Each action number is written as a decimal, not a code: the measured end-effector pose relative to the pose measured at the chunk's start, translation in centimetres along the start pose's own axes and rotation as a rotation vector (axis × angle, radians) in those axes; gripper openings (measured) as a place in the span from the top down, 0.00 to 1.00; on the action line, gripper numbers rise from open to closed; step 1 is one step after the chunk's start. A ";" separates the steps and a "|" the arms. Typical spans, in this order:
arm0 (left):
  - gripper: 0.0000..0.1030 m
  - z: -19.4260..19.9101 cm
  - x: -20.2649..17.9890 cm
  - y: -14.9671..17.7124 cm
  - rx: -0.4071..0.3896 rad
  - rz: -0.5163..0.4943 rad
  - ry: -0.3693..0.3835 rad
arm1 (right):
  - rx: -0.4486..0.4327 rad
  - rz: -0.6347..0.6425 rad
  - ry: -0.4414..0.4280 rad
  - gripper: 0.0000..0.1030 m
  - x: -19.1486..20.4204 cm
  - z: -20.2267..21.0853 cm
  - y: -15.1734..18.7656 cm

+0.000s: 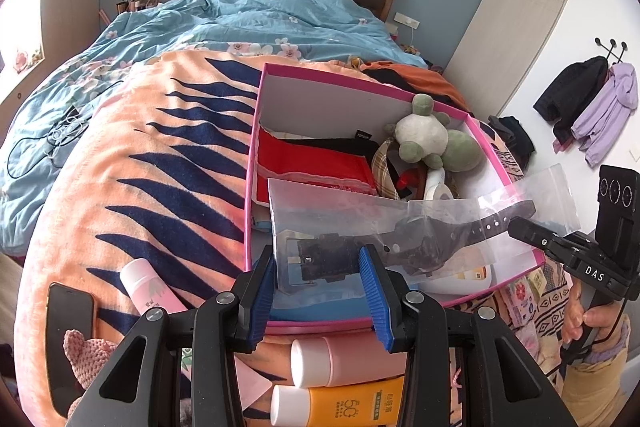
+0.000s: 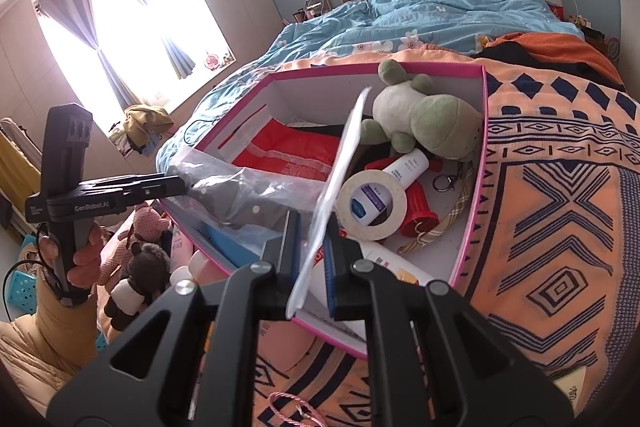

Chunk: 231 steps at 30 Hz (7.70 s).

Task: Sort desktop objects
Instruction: 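Lower the clear bag into the pink box and open the left tool, then move both tools out of the box toward the pink floral tissue pack, then close the left tool on the pink floral tissue pack while the right tool closes on it, then lift the pink floral tissue pack with both tools and carry it over the box, then lower the tissue pack into the pink box and open both tools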

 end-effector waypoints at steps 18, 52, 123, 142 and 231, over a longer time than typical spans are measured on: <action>0.60 -0.3 -1.1 0.3 -0.006 -0.076 -0.115 | 0.066 0.041 0.048 0.88 -0.4 -1.3 0.5; 0.42 1.5 -6.6 2.3 -0.049 -0.197 0.009 | 0.168 0.215 0.246 0.52 0.7 -1.6 1.2; 0.65 -9.7 -21.5 10.6 0.344 -0.301 0.304 | 0.125 -0.281 0.022 0.59 -9.8 5.3 13.1; 0.73 -8.6 -20.4 10.0 0.325 -0.201 0.436 | 0.054 -0.276 -0.008 0.68 -8.5 6.4 13.1; 0.69 -0.9 -16.9 1.3 0.089 -0.263 0.258 | -0.059 0.027 -0.066 0.69 0.4 6.6 1.6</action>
Point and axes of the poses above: each gripper's, at about its wrist camera, not at the fingertips, and z roughly against the way its jaws point, x to its left, y to its underside, the point moved 2 cm from there along -z, roughly the way its jaws point
